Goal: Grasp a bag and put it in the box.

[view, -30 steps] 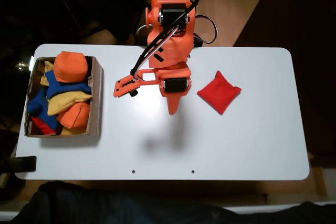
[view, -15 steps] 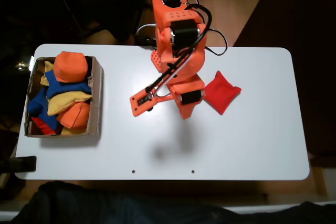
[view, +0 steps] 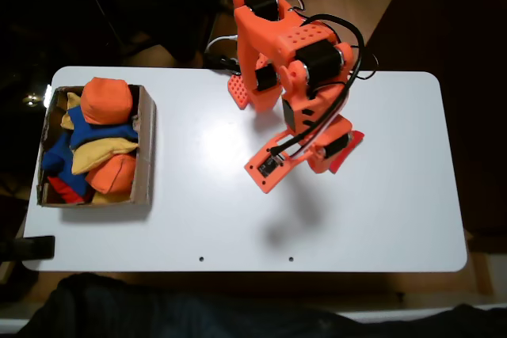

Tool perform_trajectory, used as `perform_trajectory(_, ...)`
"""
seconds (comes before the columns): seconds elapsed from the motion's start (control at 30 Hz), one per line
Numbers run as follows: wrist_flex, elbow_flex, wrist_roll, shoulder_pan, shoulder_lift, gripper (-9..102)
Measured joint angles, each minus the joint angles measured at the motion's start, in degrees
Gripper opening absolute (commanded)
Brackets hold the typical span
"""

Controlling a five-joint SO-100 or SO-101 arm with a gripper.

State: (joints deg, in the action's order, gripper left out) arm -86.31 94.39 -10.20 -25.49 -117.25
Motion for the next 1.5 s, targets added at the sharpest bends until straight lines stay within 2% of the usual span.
perform_trajectory(0.53, -1.4, 2.0, -0.4, -12.4, 5.3, 1)
perform_trajectory(0.77, -3.4, 2.7, -0.3, -17.4, 5.7, 6)
perform_trajectory(1.0, -6.0, 4.4, -0.4, -20.9, 5.7, 15)
perform_trajectory(1.13, -7.7, 6.2, -1.6, -22.3, 5.7, 26)
perform_trajectory(1.5, -11.0, 8.6, -3.3, -25.2, 5.7, 42)
